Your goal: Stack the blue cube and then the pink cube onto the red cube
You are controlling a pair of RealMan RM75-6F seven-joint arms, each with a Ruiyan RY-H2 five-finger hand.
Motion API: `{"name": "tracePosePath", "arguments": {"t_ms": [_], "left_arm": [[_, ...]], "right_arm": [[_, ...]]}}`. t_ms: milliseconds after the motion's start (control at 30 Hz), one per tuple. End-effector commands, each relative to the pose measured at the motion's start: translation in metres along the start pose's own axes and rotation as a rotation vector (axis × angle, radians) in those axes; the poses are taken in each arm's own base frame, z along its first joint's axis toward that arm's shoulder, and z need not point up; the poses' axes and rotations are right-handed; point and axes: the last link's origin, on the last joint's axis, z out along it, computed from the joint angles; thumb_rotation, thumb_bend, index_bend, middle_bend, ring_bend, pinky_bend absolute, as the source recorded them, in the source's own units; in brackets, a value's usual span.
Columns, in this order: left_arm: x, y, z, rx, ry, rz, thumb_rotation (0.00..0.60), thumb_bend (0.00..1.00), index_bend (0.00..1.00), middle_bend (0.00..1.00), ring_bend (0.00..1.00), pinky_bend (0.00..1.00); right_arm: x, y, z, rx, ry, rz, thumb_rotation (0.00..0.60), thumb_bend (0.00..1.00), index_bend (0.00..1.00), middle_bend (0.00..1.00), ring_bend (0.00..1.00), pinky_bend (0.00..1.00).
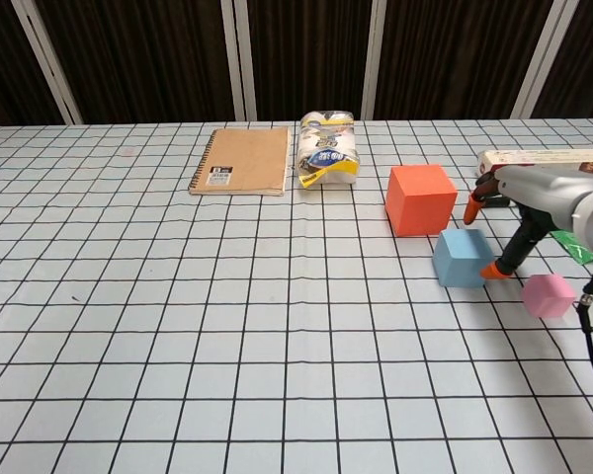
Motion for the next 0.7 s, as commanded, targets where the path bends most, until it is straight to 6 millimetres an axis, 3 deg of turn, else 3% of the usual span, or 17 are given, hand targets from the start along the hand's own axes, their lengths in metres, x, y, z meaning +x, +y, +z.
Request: {"name": "tracePosePath", "arguments": {"t_ms": [33, 700], "left_arm": [[0.0, 0.0, 0.0, 0.002, 0.0, 0.0, 0.6, 0.13, 0.08, 0.0, 0.0, 0.0], [0.001, -0.002, 0.001, 0.01, 0.002, -0.004, 0.6, 0.13, 0.08, 0.0, 0.0, 0.0]], "right_arm": [[0.0, -0.001, 0.001, 0.0, 0.0, 0.0, 0.6, 0.24, 0.34, 0.0, 0.0, 0.0], [-0.007, -0.006, 0.011, -0.017, 0.007, 0.042, 0.6, 0.24, 0.42, 0.0, 0.0, 0.0]]}}
